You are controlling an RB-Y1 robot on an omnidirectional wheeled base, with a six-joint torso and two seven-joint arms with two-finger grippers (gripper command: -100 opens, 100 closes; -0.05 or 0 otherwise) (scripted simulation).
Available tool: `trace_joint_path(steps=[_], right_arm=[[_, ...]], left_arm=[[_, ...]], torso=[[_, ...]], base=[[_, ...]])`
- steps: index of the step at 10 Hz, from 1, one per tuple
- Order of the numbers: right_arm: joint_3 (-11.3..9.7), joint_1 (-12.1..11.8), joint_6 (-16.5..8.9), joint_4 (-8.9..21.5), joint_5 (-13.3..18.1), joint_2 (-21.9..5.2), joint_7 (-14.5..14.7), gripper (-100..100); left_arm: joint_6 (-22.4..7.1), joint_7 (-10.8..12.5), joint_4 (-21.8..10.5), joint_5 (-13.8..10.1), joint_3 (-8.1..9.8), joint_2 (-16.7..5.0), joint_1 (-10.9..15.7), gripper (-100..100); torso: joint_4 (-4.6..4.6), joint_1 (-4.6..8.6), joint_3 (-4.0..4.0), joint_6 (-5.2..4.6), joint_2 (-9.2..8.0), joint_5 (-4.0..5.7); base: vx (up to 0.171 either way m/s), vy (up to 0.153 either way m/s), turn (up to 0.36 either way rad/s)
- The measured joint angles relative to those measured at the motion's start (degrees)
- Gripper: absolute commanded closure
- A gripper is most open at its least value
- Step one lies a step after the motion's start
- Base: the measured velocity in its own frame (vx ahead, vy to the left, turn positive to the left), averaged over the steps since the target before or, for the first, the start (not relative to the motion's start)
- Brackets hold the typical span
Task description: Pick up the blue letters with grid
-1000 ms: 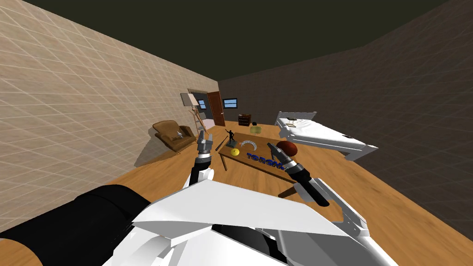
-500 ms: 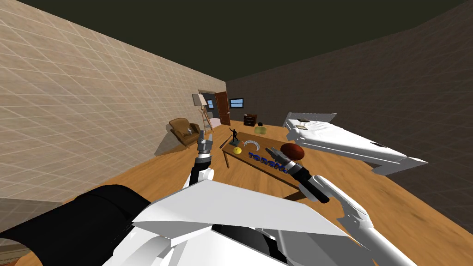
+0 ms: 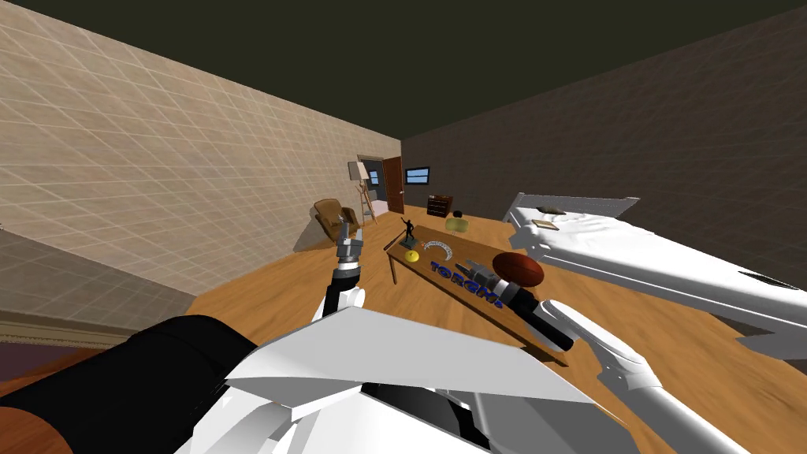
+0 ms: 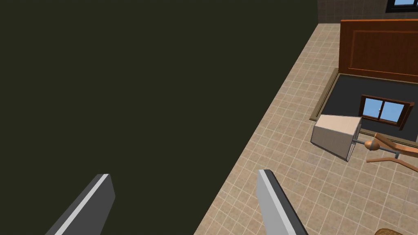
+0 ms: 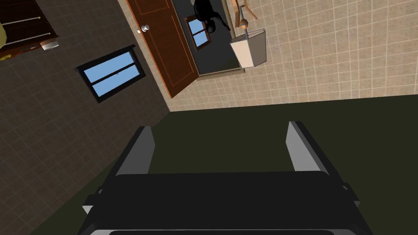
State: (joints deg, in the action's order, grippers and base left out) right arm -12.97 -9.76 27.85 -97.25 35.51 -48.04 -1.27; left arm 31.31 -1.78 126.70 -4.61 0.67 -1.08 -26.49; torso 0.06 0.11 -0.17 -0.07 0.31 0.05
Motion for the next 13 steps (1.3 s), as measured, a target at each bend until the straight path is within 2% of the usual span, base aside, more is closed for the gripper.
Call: trace_joint_path(steps=[2,4,5,6,7,8,9,11,13], right_arm=[[-1.48,1.03,0.71,3.63,3.02,-1.44,0.18,-100],[-2.89,1.78,2.04,7.52,6.38,-4.84,-0.58,-100],[-3.06,1.66,2.77,9.19,7.71,-5.59,-0.56,-100],[-3.75,1.27,2.72,9.9,9.38,-7.45,-1.18,-100],[-4.51,2.02,2.77,11.5,10.74,-7.81,-1.57,-100],[-5.32,2.83,3.75,14.39,12.51,-8.17,-1.37,-100],[-5.57,1.03,4.11,14.28,14.08,-10.74,-2.06,-100],[-7.01,2.85,6.05,19.72,17.21,-11.32,-2.02,-100],[-8.29,1.84,5.73,20.87,20.17,-13.68,-3.59,-100]], left_arm=[[0.0,0.0,0.0,0.0,0.0,0.0,0.0,0],[0.0,0.0,0.0,0.0,-0.01,0.0,0.0,0],[0.0,0.0,0.0,0.0,0.0,0.0,-0.01,0],[0.0,0.0,0.0,0.0,0.0,0.0,0.0,0],[0.0,0.0,0.0,0.0,0.0,0.0,-0.01,0],[0.0,0.0,0.0,0.0,0.0,0.0,0.0,0],[0.0,0.0,0.0,0.0,-0.01,0.0,0.0,0],[0.0,0.0,0.0,0.0,0.0,0.0,-0.01,0],[0.0,0.0,0.0,0.0,0.0,0.0,0.0,0]], torso=[[0.01,-0.04,-0.03,-0.01,0.04,0.0],[0.03,-0.08,-0.08,0.05,0.14,-0.02],[0.03,-0.08,-0.08,-0.02,0.13,-0.02],[0.03,-0.14,-0.08,0.04,0.13,-0.03],[0.03,-0.15,-0.08,0.0,0.14,-0.03],[0.04,-0.17,-0.1,0.04,0.17,-0.03],[0.05,-0.24,-0.13,0.03,0.24,-0.06],[0.05,-0.23,-0.12,0.01,0.2,-0.04],[0.03,-0.24,-0.1,0.01,0.17,-0.05]], base=[[0.011,-0.008,0.2],[0.031,0.0,0.252],[0.029,0.016,0.258],[0.028,0.01,0.146],[0.037,0.02,0.259],[0.064,0.041,0.403],[0.054,0.023,0.104],[0.038,0.028,0.154],[0.044,0.026,0.179]])
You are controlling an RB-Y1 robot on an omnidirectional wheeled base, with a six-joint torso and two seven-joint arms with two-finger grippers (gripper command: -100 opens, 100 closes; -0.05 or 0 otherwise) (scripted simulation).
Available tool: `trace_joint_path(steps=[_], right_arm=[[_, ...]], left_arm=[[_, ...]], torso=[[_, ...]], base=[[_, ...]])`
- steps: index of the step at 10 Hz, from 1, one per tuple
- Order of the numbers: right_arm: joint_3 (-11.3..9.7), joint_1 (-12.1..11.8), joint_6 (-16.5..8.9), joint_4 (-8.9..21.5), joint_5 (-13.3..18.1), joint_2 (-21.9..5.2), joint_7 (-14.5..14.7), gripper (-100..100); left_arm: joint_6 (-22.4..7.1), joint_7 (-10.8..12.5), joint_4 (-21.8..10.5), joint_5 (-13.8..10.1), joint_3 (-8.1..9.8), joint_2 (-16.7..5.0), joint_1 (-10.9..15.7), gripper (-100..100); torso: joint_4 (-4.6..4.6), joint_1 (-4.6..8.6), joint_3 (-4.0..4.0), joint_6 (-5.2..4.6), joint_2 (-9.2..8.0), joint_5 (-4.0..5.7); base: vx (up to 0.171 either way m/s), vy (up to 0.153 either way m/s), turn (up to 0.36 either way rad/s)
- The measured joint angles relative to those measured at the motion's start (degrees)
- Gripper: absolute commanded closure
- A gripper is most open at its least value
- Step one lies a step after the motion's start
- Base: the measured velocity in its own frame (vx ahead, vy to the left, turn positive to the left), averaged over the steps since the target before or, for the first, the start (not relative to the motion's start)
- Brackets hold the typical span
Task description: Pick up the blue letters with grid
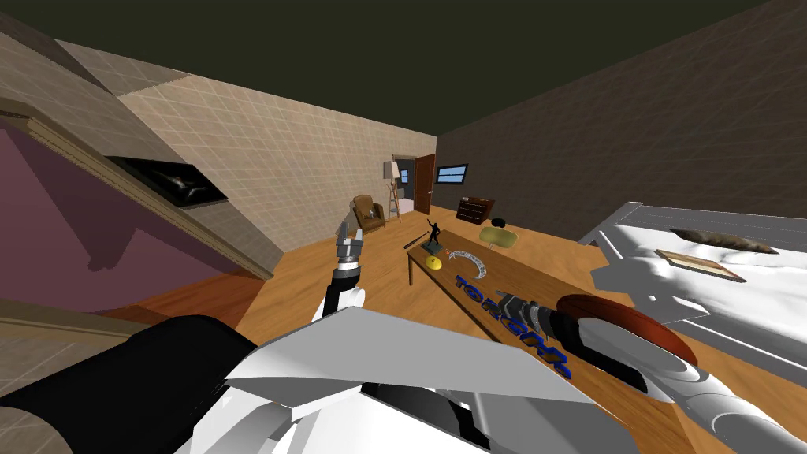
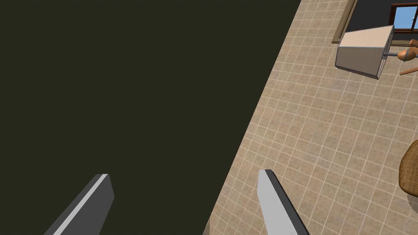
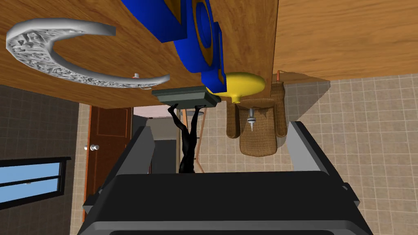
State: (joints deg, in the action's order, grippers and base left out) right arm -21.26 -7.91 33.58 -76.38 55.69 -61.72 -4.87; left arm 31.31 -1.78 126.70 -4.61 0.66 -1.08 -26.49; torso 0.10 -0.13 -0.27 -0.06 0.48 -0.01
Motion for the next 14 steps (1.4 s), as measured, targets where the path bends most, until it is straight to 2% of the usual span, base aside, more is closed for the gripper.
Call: trace_joint_path(steps=[2,3,4,5,7,8,11,12,13,14], right_arm=[[-0.14,-0.06,0.89,2.09,0.9,-0.77,-0.08,-100],[-0.62,0.4,1.97,4.56,2.08,-1.08,0.13,-100],[-1.96,0.58,2.56,6.69,4.07,-1.72,-0.37,-100],[-3.02,1.41,3.97,10.57,5.89,-2.03,-0.4,-100],[-3.6,-0.73,4.48,11.47,8.3,-4.55,-1.69,-100],[-5.35,-1.16,3.92,11.04,10.89,-5.92,-4.01,-100],[-5.54,-0.82,6.38,16.7,12.02,-5.63,-2.2,-100],[-6.46,-1.47,6.59,17.0,13.58,-6.71,-3.46,-100],[-7.05,-1.56,7.33,19.3,14.72,-6.75,-3.55,-100],[-7.53,-2.38,7.92,19.88,15.67,-7.65,-3.95,-100]], left_arm=[[0.0,0.0,0.0,0.0,0.01,0.0,-0.01,0],[0.0,0.0,0.0,0.0,0.0,0.0,0.0,0],[0.0,0.0,0.0,0.0,0.0,0.0,0.0,0],[0.0,0.0,0.0,0.0,0.0,0.0,-0.01,0],[0.0,0.0,0.0,0.0,0.0,0.0,-0.01,0],[0.0,0.0,0.0,0.0,0.0,0.0,-0.01,0],[0.0,0.0,0.0,0.0,0.0,0.0,0.0,0],[0.0,0.0,0.0,0.0,0.0,0.0,-0.01,0],[0.0,0.0,0.0,0.0,0.0,0.0,-0.01,0],[0.0,0.0,0.0,0.0,0.0,0.0,-0.01,0]], torso=[[-0.01,0.04,0.04,-0.06,-0.07,0.01],[-0.01,-0.02,0.02,0.01,-0.04,0.0],[0.01,-0.1,-0.02,0.0,0.03,-0.01],[0.03,-0.15,-0.08,0.0,0.14,-0.03],[0.02,-0.16,-0.05,-0.03,0.08,-0.03],[0.02,-0.24,-0.05,0.01,0.09,-0.05],[-0.02,-0.05,0.06,-0.03,-0.11,-0.01],[-0.01,-0.16,0.02,-0.04,-0.04,-0.04],[0.0,-0.22,0.01,-0.04,-0.02,-0.05],[0.0,-0.25,0.0,-0.06,-0.01,-0.07]], base=[[0.027,0.025,0.106],[0.055,0.058,0.306],[0.085,0.072,0.285],[0.075,0.052,0.095],[0.07,0.075,0.197],[0.047,0.053,0.098],[0.031,0.038,0.101],[0.054,0.081,0.164],[0.056,0.083,0.128],[0.054,0.07,0.099]])
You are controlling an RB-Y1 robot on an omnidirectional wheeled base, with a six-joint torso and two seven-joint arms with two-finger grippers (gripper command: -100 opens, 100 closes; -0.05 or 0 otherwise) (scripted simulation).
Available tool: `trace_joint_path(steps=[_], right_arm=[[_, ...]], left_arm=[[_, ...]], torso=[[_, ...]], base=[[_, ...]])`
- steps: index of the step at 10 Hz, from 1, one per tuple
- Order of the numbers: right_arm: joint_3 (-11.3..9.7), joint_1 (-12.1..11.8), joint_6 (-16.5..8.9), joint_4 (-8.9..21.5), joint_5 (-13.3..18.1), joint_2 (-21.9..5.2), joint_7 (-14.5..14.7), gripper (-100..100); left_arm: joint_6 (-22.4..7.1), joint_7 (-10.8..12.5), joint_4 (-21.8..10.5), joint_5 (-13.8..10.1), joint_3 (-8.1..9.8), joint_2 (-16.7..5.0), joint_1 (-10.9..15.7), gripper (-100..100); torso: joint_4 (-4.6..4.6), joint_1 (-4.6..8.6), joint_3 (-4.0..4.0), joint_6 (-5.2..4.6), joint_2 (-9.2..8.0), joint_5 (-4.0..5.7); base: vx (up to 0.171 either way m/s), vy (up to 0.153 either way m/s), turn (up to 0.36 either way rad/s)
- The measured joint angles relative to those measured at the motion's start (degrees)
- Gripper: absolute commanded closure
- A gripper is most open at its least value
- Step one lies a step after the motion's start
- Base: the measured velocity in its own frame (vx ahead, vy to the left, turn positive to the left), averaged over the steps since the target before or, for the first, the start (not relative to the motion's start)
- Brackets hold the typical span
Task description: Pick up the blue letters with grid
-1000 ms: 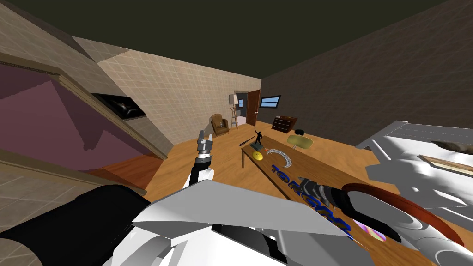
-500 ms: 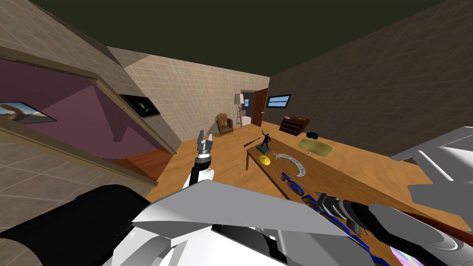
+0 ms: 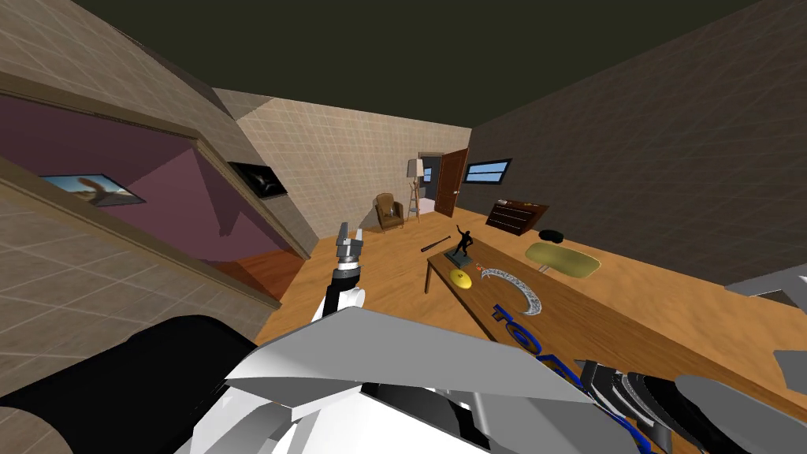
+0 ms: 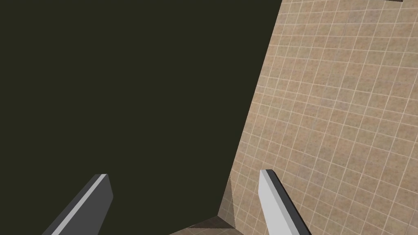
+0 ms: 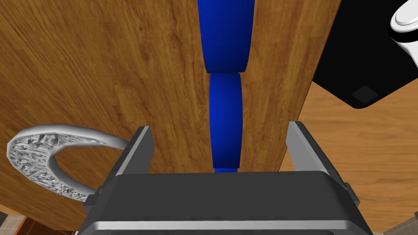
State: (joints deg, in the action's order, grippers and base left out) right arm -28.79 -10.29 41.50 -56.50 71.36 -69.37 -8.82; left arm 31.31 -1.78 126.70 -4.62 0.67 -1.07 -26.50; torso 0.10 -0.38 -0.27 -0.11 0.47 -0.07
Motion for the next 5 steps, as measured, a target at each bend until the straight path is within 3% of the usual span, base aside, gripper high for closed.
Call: trace_joint_path(steps=[2,3,4,5], right_arm=[[-1.24,-0.24,0.76,1.6,1.98,-0.55,-1.28,-100],[-1.28,-0.29,0.83,1.67,2.06,-0.57,-1.34,0],[-1.27,-0.28,0.82,1.66,2.05,-0.57,-1.33,-100],[-1.24,-1.54,0.03,-0.22,2.41,-0.86,-1.09,-100]], left_arm=[[0.0,0.0,0.0,0.0,0.0,0.0,0.0,0],[0.0,0.0,0.0,0.0,0.01,0.0,0.0,0],[0.0,0.0,0.0,0.0,0.01,-0.01,0.0,0],[0.0,0.0,0.0,0.0,0.02,-0.01,-0.03,0]], torso=[[-0.01,0.07,0.02,0.0,-0.04,0.02],[-0.03,0.18,0.07,-0.02,-0.13,0.04],[-0.04,0.26,0.1,-0.02,-0.19,0.06],[0.01,0.35,-0.06,-0.12,0.13,0.08]], base=[[0.029,0.041,0.057],[0.0,0.0,0.0],[0.138,-0.025,-0.321],[0.238,-0.016,-0.308]])
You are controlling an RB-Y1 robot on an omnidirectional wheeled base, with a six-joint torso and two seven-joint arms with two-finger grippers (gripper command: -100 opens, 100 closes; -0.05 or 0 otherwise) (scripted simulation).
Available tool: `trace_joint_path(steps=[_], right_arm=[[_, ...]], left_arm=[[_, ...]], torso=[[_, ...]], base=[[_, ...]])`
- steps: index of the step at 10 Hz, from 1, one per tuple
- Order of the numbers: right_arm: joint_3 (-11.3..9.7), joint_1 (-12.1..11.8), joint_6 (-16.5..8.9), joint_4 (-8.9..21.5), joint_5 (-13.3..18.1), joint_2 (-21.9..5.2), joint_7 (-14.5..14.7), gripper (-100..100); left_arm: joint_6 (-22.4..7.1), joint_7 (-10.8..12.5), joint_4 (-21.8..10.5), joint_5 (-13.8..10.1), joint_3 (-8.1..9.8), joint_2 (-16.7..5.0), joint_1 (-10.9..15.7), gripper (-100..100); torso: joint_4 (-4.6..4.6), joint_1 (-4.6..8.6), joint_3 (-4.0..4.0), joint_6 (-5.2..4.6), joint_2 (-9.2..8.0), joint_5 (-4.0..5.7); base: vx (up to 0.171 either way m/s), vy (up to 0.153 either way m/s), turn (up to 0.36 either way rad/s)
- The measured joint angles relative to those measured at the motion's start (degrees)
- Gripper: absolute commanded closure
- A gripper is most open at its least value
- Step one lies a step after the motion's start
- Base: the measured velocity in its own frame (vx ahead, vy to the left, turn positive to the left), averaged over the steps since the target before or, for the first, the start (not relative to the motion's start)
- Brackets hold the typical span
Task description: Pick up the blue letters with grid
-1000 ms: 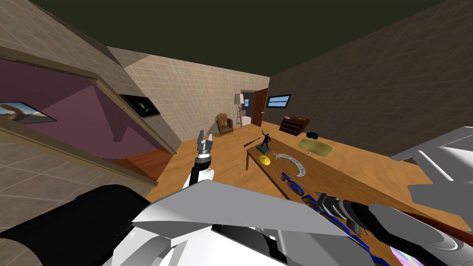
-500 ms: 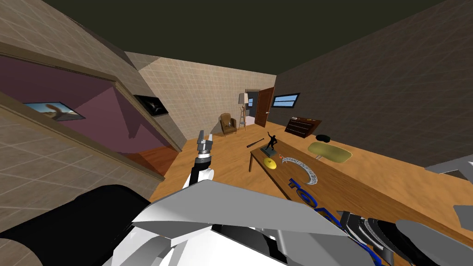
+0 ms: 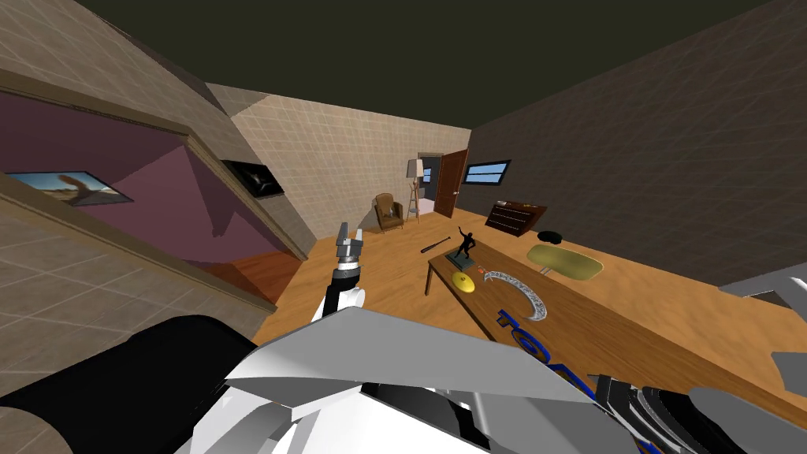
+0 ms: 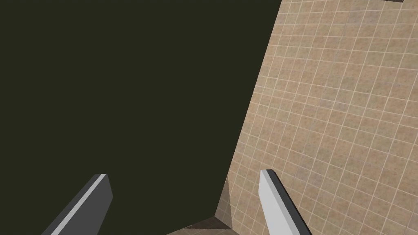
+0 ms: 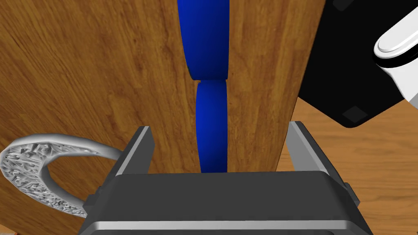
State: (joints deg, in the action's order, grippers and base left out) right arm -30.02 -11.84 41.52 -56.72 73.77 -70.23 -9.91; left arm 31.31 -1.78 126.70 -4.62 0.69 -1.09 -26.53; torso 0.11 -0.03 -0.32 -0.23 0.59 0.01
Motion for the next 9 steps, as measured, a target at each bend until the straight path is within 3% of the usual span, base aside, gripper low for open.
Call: trace_joint_path(steps=[3,6,9], right_arm=[[0.66,-3.57,-2.4,-2.92,0.47,0.61,4.08,-100],[0.6,-6.04,-4.69,-6.08,1.41,0.83,5.64,-100],[0.78,-8.07,-6.22,-8.08,1.89,1.18,7.72,-100]], left_arm=[[0.0,0.0,0.0,0.0,0.0,-0.01,-0.01,0],[0.0,0.0,0.0,0.0,0.0,0.0,0.01,0],[0.0,0.0,0.0,0.0,0.0,0.0,0.02,0]], torso=[[0.12,0.17,-0.31,0.06,0.51,0.05],[0.05,-0.01,-0.1,0.08,0.12,0.01],[0.02,0.11,-0.03,0.12,0.02,0.03]], base=[[0.214,-0.035,-0.218],[0.13,0.01,-0.207],[0.083,-0.009,-0.055]])
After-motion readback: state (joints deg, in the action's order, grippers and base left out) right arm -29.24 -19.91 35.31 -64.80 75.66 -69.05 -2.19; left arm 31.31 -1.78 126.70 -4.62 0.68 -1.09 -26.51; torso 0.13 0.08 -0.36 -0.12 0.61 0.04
